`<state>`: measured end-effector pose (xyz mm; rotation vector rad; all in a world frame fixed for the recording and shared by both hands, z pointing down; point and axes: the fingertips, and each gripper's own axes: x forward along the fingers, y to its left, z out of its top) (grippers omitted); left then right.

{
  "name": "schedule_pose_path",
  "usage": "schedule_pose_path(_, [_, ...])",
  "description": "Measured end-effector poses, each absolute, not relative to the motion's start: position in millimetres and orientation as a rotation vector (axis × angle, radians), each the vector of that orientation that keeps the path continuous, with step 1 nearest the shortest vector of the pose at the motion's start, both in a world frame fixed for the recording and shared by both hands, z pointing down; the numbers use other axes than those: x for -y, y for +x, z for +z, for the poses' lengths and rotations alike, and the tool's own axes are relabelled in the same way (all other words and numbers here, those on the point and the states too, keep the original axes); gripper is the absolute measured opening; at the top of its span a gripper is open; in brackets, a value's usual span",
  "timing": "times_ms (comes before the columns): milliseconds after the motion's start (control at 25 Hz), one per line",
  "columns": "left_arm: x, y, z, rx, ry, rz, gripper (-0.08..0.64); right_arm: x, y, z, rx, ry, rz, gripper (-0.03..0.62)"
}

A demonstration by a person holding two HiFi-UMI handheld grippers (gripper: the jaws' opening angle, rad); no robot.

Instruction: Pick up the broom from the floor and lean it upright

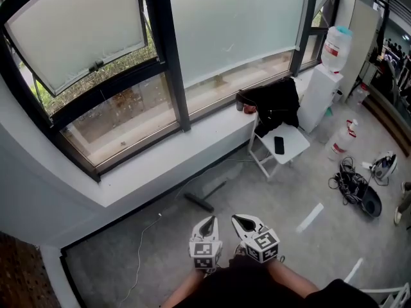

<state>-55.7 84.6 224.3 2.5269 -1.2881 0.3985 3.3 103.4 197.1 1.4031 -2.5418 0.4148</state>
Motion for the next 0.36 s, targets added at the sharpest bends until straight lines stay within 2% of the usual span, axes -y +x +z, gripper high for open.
schedule_pose_path(360, [-88,-70,234,1.291,2.504,0.404,0.006,-106,-6,204,2.52,1.399,0.419,0.008])
